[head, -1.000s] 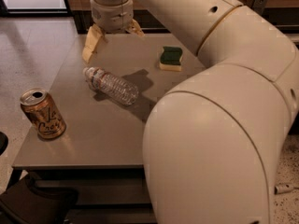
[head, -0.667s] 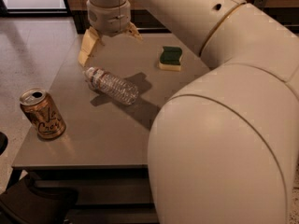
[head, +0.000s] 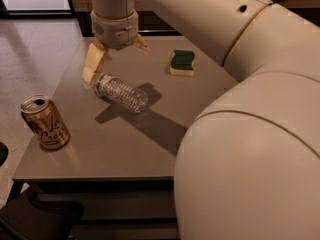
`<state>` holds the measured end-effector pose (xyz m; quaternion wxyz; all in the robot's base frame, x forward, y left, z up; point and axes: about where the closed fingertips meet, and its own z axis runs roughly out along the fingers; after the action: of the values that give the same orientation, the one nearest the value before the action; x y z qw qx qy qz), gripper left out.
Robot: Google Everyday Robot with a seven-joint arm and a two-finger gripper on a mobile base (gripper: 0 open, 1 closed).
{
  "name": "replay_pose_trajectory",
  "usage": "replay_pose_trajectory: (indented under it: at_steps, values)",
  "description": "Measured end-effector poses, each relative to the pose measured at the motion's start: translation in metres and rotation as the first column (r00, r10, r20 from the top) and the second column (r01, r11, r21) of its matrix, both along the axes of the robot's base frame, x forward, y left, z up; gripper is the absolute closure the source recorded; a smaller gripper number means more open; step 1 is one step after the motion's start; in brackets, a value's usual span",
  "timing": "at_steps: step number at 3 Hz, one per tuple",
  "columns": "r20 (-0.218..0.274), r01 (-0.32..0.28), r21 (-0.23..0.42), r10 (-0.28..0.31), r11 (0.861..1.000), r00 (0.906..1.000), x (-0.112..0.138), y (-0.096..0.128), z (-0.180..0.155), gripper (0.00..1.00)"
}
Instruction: Place water bottle upright
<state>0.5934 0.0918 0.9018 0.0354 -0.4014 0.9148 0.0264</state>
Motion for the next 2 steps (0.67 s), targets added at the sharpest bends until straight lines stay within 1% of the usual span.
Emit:
replay_pose_trajectory:
  at_steps: [1,2]
  values:
    - [-0.003,-0.08,-0.002,0.08,0.997,0.9968,0.001,-0.002,-0.023,0.0]
    - [-0.002,-0.132,-0.005,0.132,0.991,0.9912,0.004,-0.003,-0.04,0.0]
